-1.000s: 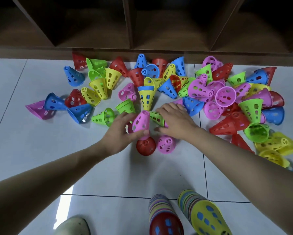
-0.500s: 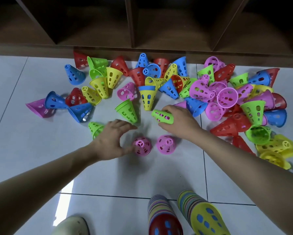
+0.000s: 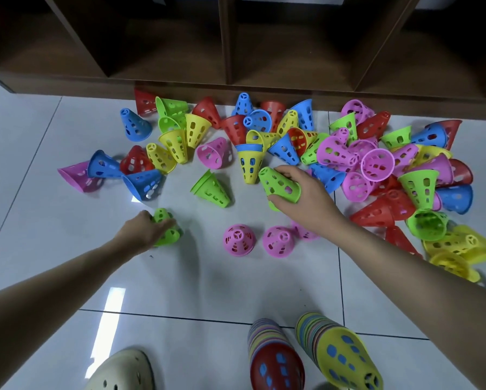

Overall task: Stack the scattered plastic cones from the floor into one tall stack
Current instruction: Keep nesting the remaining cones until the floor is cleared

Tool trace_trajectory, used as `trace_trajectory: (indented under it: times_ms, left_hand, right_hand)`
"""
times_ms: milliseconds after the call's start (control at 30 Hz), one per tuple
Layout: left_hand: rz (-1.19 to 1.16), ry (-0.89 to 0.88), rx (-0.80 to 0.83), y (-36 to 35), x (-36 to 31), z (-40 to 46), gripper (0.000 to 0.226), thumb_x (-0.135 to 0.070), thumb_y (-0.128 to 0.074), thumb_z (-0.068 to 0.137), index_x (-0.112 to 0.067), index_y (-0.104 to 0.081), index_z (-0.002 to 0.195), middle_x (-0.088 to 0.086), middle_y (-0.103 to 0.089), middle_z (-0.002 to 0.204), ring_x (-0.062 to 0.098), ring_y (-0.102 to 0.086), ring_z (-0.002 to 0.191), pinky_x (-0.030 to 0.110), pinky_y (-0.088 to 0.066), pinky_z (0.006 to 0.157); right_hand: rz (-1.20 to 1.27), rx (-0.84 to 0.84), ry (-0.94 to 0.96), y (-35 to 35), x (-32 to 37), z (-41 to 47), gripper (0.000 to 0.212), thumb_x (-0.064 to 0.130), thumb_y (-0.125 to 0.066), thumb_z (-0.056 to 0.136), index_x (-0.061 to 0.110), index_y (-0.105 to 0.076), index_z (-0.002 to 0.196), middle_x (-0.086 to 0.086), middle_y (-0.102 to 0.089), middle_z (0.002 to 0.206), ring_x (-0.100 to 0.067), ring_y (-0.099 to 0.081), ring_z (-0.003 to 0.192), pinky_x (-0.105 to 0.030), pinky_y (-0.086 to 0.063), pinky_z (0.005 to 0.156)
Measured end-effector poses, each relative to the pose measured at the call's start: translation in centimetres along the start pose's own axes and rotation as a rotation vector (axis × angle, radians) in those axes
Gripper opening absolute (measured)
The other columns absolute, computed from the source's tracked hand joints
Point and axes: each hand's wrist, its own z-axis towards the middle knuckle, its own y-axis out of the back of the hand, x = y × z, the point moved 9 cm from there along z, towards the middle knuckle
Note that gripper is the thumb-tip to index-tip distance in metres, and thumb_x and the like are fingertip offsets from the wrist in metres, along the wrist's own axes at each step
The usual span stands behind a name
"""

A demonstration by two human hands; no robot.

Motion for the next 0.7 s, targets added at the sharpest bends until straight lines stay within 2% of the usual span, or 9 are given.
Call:
trace_trajectory:
  times_ms: [100,200,267,300,367,467,567,633,700]
  left_hand:
    - [-0.031,-0.103,0.031,-0.6,-1.7,-1.5,0.051,-0.06,-0.063,0.087,-0.01,-0.058,0.096,0.014,-0.066,0.091,0.028,-0.065,0.08,0.032,-0.047,0.057]
    - [-0.175,-0.218,0.063,-1.0,-4.0,-3.6,0.056,-0.064,-0.058,0.074,-0.012,-0.06,0.094,0.013,-0.067,0.089,0.031,-0.063,0.085,0.038,-0.048,0.069]
    - [-0.268,-0.307,0.081,-1.5,-5.6,-4.9,0.046,-0.059,-0.063,0.08,-0.015,-0.059,0.094,0.01,-0.067,0.089,0.029,-0.063,0.085,0.04,-0.048,0.073]
    - [-0.297,-0.355,0.089,-1.7,-6.5,-5.7,0.038,-0.054,-0.065,0.086,-0.018,-0.058,0.094,0.007,-0.066,0.088,0.026,-0.061,0.083,0.038,-0.047,0.072]
    - [-0.347,-0.443,0.105,-2.0,-8.2,-7.0,0.032,-0.051,-0.067,0.086,-0.023,-0.057,0.097,0.001,-0.066,0.089,0.023,-0.062,0.082,0.037,-0.049,0.071]
    - [-0.352,-0.538,0.137,-2.4,-10.3,-8.1,0.046,-0.061,-0.066,0.076,-0.029,-0.058,0.108,-0.004,-0.069,0.098,0.02,-0.067,0.091,0.043,-0.055,0.083]
    - [-0.314,-0.59,0.127,-2.8,-11.6,-8.6,0.055,-0.063,-0.066,0.073,-0.028,-0.055,0.115,-0.004,-0.068,0.103,0.018,-0.066,0.093,0.044,-0.055,0.086]
    - [-0.307,-0.606,0.109,-2.9,-12.1,-8.9,0.055,-0.058,-0.069,0.075,-0.026,-0.055,0.118,-0.004,-0.067,0.104,0.016,-0.065,0.094,0.041,-0.055,0.086]
    - [-0.32,-0.636,0.103,-3.1,-12.6,-9.3,0.049,-0.048,-0.074,0.081,-0.022,-0.054,0.118,-0.003,-0.067,0.104,0.01,-0.064,0.092,0.032,-0.055,0.083]
  right_hand:
    - [-0.039,0.003,0.03,0.3,1.0,-1.6,0.052,0.03,-0.077,0.078,0.026,-0.061,0.128,0.015,-0.063,0.11,-0.012,-0.056,0.11,-0.033,-0.048,0.097]
    - [-0.075,0.056,0.01,-0.2,0.7,-3.6,0.051,0.025,-0.082,0.078,0.021,-0.061,0.124,0.013,-0.055,0.104,-0.01,-0.055,0.098,-0.02,-0.043,0.089]
    - [-0.087,0.096,-0.024,-0.6,-0.1,-5.0,0.048,0.026,-0.082,0.079,0.022,-0.058,0.12,0.008,-0.058,0.107,-0.005,-0.054,0.094,-0.009,-0.039,0.083]
    - [-0.093,0.113,-0.034,-0.8,-0.4,-5.6,0.047,0.027,-0.081,0.079,0.024,-0.057,0.118,0.007,-0.059,0.108,-0.006,-0.054,0.095,-0.009,-0.04,0.083]
    - [-0.122,0.142,-0.047,-1.2,-1.2,-6.6,0.046,0.031,-0.08,0.079,0.028,-0.054,0.116,0.009,-0.059,0.109,-0.009,-0.055,0.101,-0.02,-0.044,0.088]
    - [-0.154,0.204,-0.062,-1.6,-1.9,-7.7,0.043,0.032,-0.078,0.079,0.032,-0.05,0.111,0.016,-0.059,0.107,-0.009,-0.056,0.102,-0.027,-0.047,0.086]
    - [-0.22,0.274,-0.077,-2.4,-2.9,-8.3,0.042,0.034,-0.076,0.081,0.032,-0.048,0.112,0.012,-0.061,0.106,-0.009,-0.057,0.099,-0.031,-0.05,0.083]
    - [-0.272,0.303,-0.074,-3.0,-3.9,-8.5,0.042,0.033,-0.075,0.082,0.031,-0.051,0.116,0.01,-0.062,0.108,-0.013,-0.058,0.099,-0.034,-0.05,0.086]
    - [-0.313,0.351,-0.048,-4.0,-5.0,-8.8,0.045,0.027,-0.073,0.083,0.026,-0.056,0.124,0.006,-0.063,0.118,-0.016,-0.059,0.107,-0.03,-0.047,0.093]
